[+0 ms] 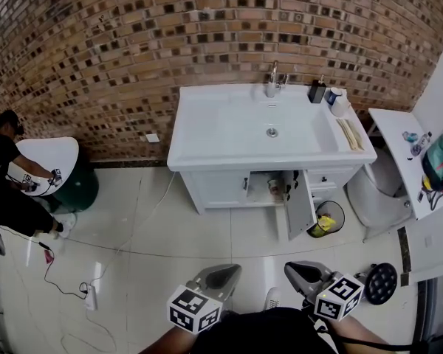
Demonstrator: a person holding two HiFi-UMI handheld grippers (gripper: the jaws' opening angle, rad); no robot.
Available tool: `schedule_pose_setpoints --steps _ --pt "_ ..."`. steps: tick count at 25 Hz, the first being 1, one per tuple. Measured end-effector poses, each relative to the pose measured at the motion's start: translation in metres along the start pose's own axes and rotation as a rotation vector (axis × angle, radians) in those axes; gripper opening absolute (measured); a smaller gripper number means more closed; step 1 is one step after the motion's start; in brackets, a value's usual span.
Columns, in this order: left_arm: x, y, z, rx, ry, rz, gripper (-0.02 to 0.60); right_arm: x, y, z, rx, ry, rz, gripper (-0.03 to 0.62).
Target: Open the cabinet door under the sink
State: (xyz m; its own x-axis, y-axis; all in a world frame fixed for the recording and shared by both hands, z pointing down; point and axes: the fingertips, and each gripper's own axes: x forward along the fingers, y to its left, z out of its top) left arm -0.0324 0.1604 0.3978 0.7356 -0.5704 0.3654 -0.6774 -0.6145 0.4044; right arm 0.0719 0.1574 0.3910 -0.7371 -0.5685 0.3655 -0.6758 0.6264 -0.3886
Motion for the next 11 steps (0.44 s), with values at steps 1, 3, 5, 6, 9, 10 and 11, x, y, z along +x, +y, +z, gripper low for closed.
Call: schedule_pose_setpoints --steps 1,3,5,6,9,10,11 --pt "0.001 -0.002 0.0 0.003 0.001 0.001 0.017 -0.002 0.0 -0.001 -0.004 0.0 0.003 0.0" --pt "0.005 -0.005 -0.002 0.011 0.012 -0.002 0.017 -0.007 -0.001 -0.002 -0.007 -0.007 0.002 0.0" --pt "0.007 -0.007 -0.002 0.02 0.021 -0.008 0.017 -0.009 -0.003 -0.003 -0.002 -0.017 -0.002 0.0" --pt "0.008 -0.008 -0.003 0.021 0.022 -0.007 0.017 -0.01 -0.003 -0.004 0.001 -0.02 -0.002 0.0" --pt "0.011 -0.01 -0.002 0.027 0.019 -0.001 0.017 -0.01 -0.006 -0.003 0.007 -0.027 0.003 0.0" --pt "0.012 -0.011 -0.001 0.03 0.016 0.0 0.017 -0.01 -0.008 -0.002 0.008 -0.031 0.003 0.0" --pt "0.014 -0.012 0.001 0.034 0.014 0.0 0.017 -0.011 -0.009 -0.001 0.008 -0.035 0.003 0.0"
